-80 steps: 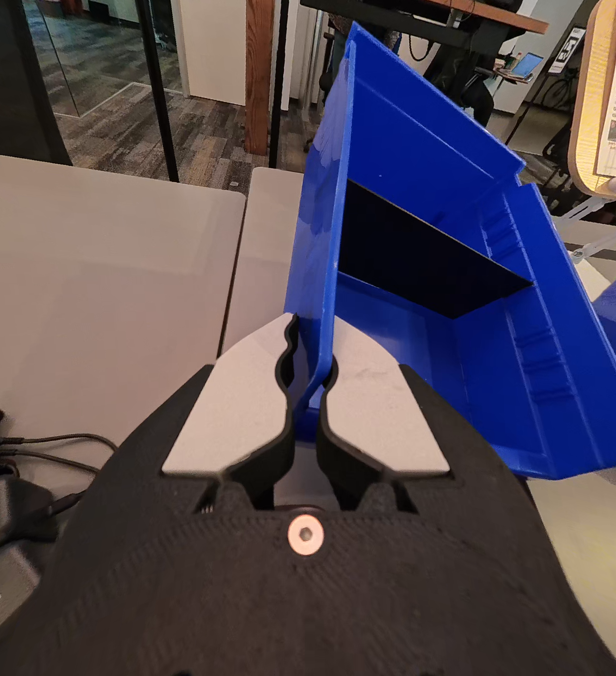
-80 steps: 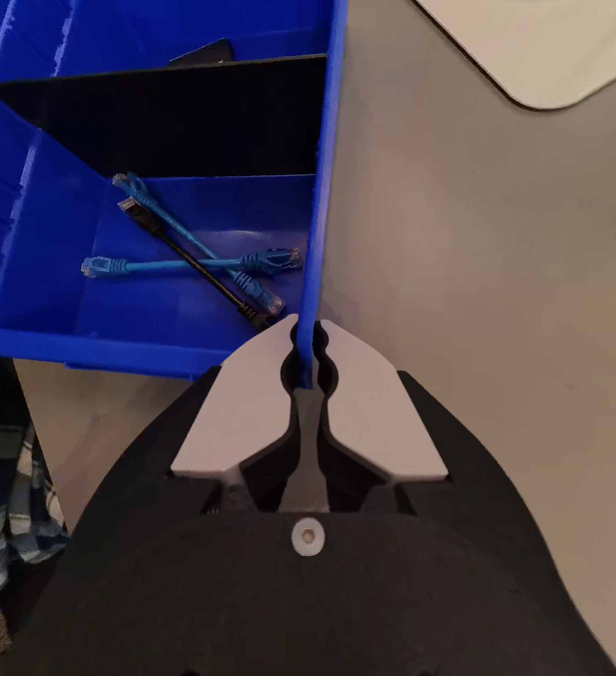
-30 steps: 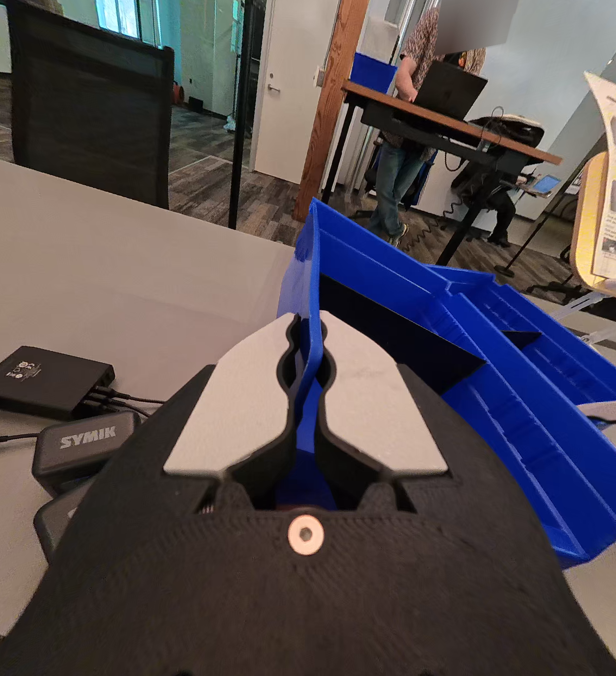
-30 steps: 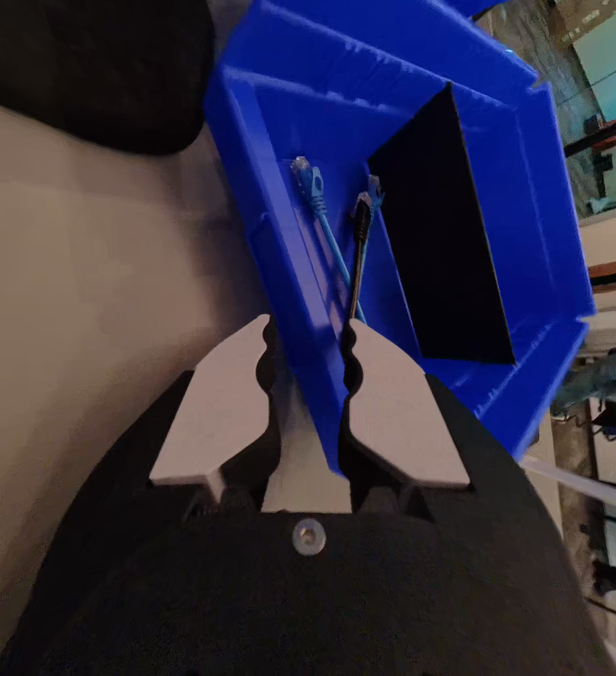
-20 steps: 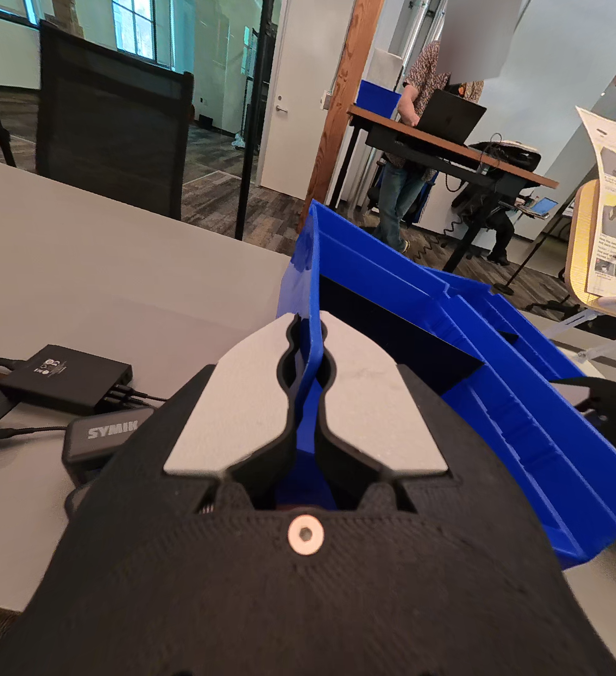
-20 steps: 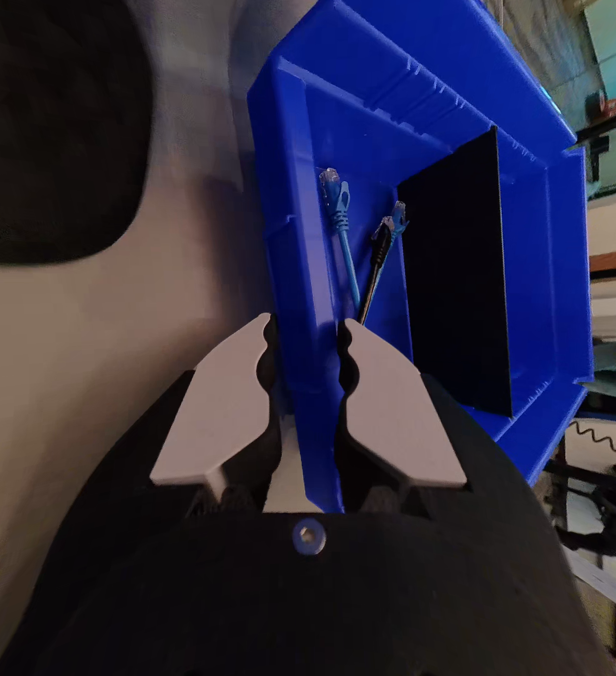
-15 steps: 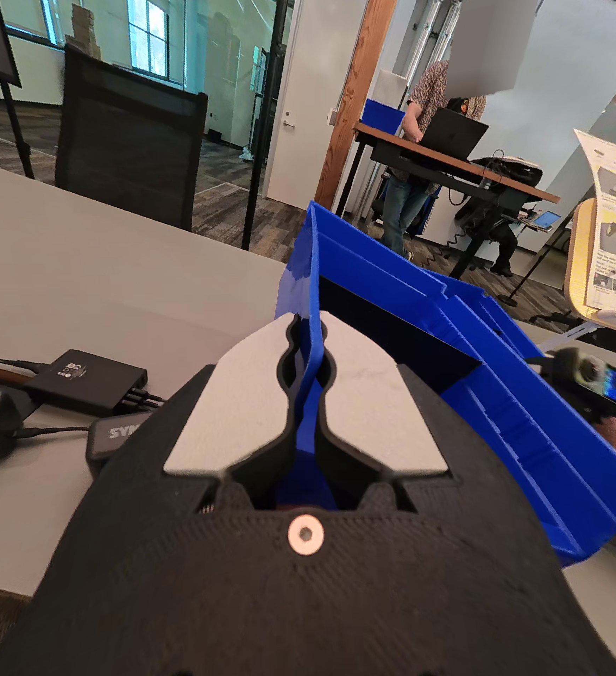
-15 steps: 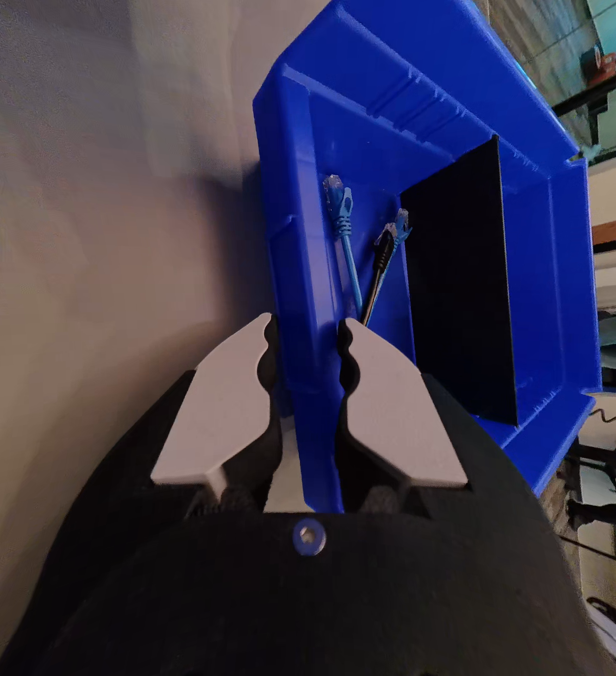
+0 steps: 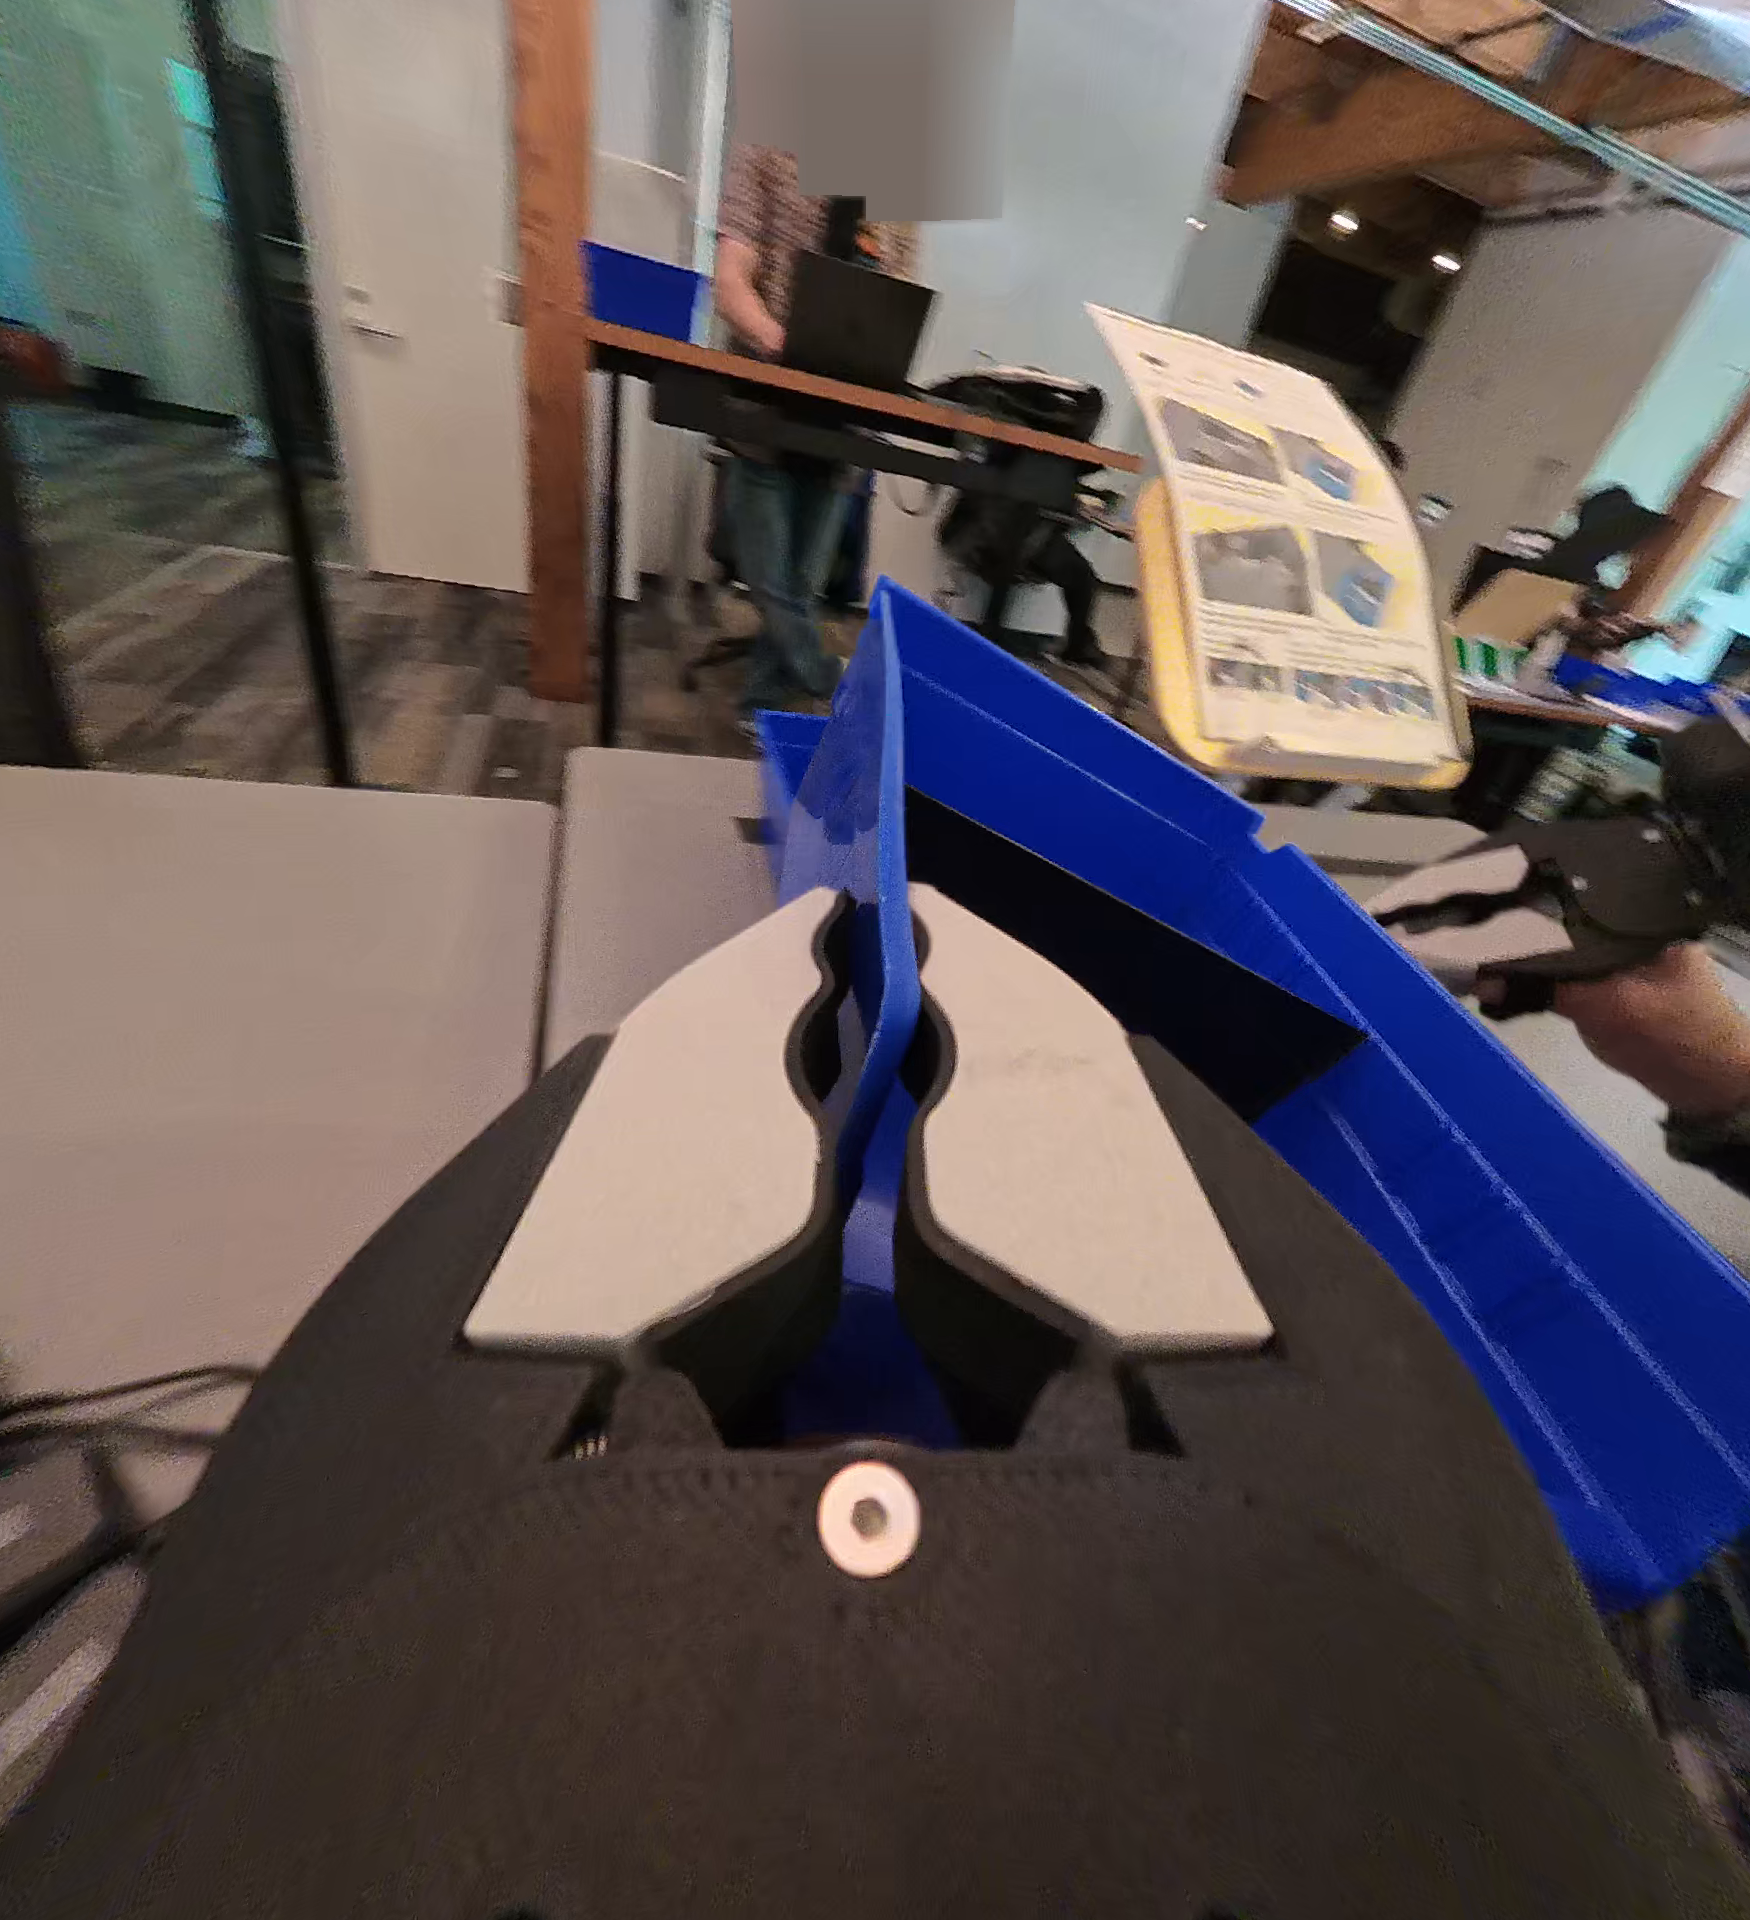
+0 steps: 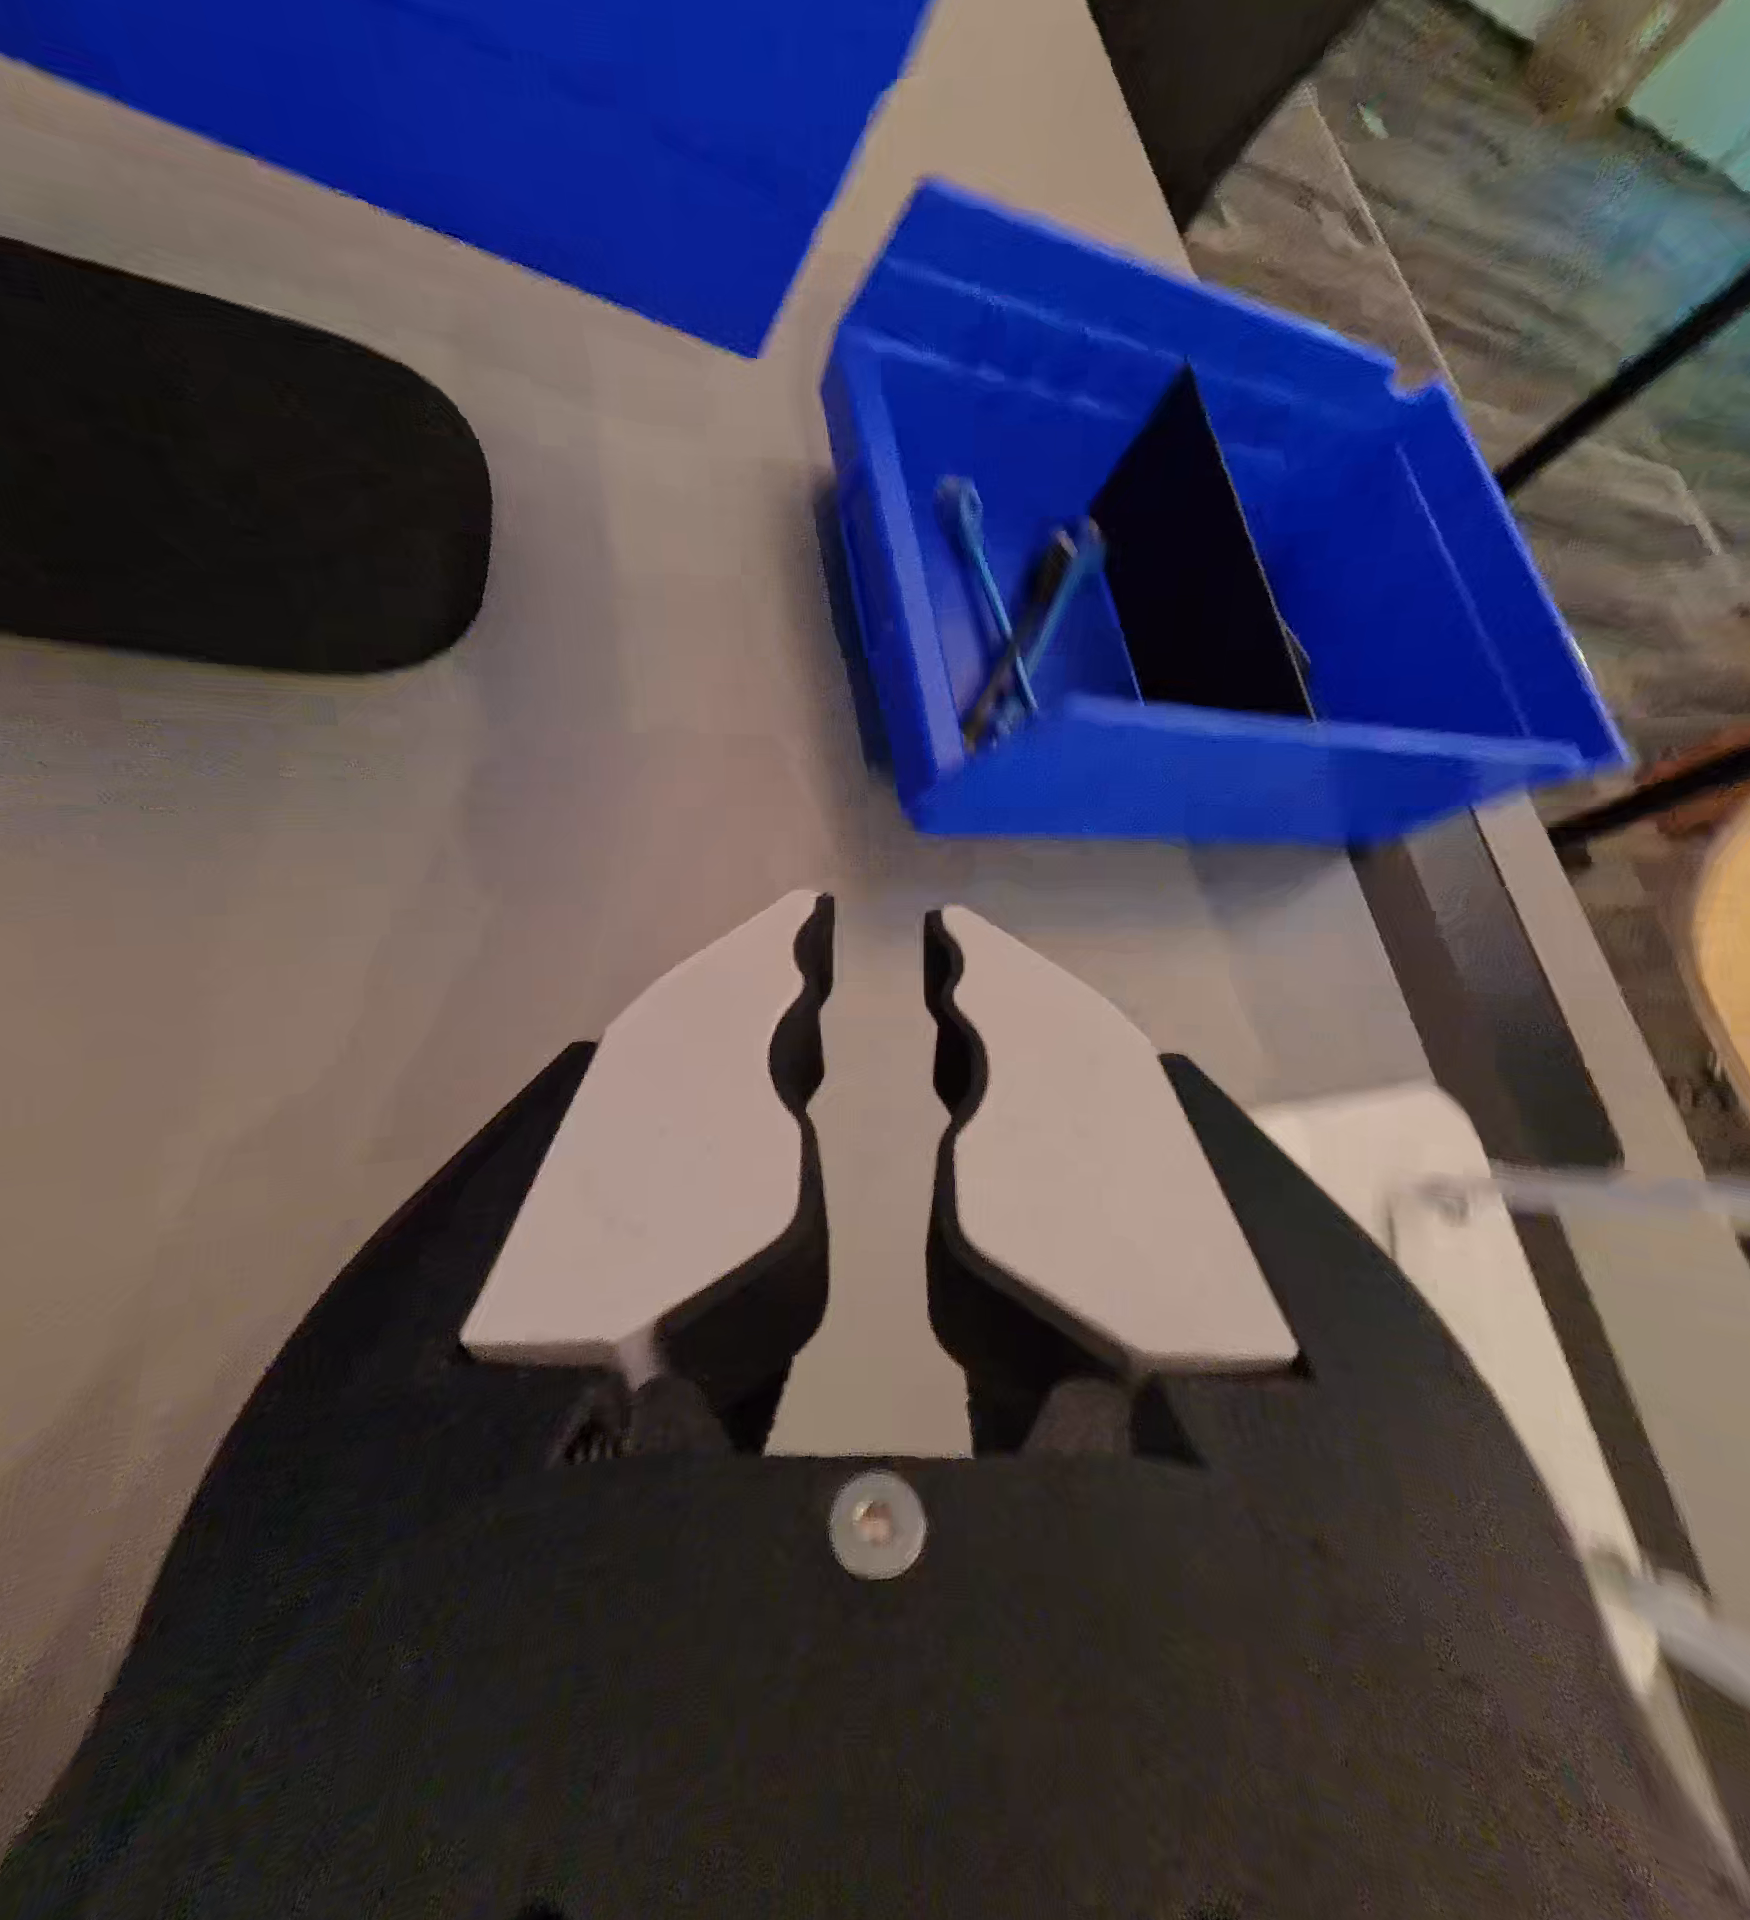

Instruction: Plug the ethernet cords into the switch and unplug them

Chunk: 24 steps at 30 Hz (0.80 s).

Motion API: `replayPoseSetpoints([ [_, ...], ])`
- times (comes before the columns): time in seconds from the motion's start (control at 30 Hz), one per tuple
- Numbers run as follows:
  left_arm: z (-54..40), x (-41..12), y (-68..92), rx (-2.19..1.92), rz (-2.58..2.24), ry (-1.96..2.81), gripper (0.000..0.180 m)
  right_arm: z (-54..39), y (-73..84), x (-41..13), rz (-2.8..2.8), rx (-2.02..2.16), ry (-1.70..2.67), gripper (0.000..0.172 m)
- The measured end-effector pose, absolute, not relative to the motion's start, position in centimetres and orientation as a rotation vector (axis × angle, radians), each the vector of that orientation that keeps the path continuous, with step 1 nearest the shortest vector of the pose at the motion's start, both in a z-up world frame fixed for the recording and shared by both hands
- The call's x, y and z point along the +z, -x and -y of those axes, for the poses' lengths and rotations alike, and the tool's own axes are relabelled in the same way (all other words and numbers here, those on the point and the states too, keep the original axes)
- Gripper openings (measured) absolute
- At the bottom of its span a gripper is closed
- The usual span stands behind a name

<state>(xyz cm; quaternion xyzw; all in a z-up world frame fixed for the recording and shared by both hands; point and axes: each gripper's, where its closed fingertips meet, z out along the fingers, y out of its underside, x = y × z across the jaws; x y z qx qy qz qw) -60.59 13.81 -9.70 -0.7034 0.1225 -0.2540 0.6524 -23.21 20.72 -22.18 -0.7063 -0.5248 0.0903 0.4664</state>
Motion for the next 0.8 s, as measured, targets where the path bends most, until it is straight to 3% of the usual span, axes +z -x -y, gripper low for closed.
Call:
replayPoseSetpoints([
  [0.27, -15.9, -12.5, 41.7, -0.913, -0.601, 1.65, 0.005, -11.5, 8.0, -22.2, 1.033, 0.405, 1.892, 0.04],
  [0.57, -17.4, -18.0, 23.1, -1.113, -0.797, 1.687, 0.005, -3.1, -1.4, -22.6, 0.589, 0.434, 1.992, 0.054],
  [0.8, -19.2, -21.3, 16.1, -1.161, -0.704, 1.729, 0.005, -0.5, -0.9, -24.0, 0.424, 0.381, 2.015, 0.089],
])
